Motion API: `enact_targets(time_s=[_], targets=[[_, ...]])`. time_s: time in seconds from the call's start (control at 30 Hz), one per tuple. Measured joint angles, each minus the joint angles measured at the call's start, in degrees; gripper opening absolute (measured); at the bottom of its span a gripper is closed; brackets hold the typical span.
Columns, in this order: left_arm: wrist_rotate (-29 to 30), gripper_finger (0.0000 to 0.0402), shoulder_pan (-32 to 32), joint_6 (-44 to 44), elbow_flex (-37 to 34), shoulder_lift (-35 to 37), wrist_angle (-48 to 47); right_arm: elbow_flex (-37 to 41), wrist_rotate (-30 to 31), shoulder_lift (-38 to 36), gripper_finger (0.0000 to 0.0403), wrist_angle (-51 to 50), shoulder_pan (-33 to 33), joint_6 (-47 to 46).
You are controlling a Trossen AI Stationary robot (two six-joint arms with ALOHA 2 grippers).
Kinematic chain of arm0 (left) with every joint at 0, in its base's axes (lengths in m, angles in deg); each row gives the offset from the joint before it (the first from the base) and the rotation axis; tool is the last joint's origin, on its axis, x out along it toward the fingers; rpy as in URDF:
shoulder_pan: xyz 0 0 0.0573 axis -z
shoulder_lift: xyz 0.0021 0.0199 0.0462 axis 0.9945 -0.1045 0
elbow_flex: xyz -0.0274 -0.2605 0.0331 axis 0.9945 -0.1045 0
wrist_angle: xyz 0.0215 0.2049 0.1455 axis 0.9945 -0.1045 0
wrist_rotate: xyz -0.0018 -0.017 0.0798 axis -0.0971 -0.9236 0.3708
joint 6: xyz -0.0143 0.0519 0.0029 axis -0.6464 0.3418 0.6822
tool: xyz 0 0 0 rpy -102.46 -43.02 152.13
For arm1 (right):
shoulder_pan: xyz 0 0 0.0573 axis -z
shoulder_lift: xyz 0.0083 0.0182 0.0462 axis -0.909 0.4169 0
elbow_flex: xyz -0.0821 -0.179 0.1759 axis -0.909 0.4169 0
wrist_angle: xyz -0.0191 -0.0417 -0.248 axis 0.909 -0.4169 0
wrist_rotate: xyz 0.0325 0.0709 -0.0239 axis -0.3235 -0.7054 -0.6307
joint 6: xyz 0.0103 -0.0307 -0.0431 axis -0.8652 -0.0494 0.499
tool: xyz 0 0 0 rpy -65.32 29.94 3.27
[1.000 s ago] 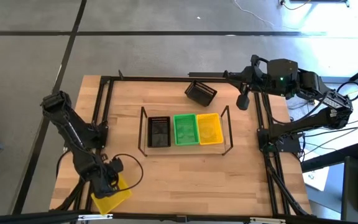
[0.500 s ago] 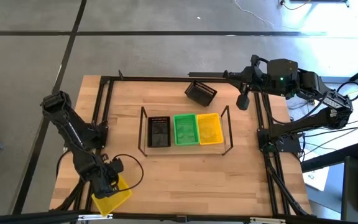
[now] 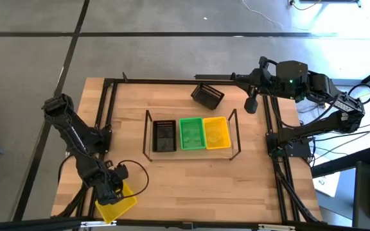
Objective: Stack baskets on shelf by color
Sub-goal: Stack the yellow bin on top of the yellow bin on the shelf
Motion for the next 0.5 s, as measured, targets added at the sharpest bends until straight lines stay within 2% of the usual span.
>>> enact_targets(time_s=[0.3, 0.5], targets=[[-0.36, 0.0043, 0.0, 0.0, 0.0, -1.78, 0.24, 0.0, 0.0, 0.0, 0.0047, -0.01, 0.02, 0.09], [-0.48, 0.0043, -0.01, -0.05, -0.02, -5.14, 4.23, 0.0, 0.0, 0.0, 0.0047, -0.04, 0.0, 0.07]])
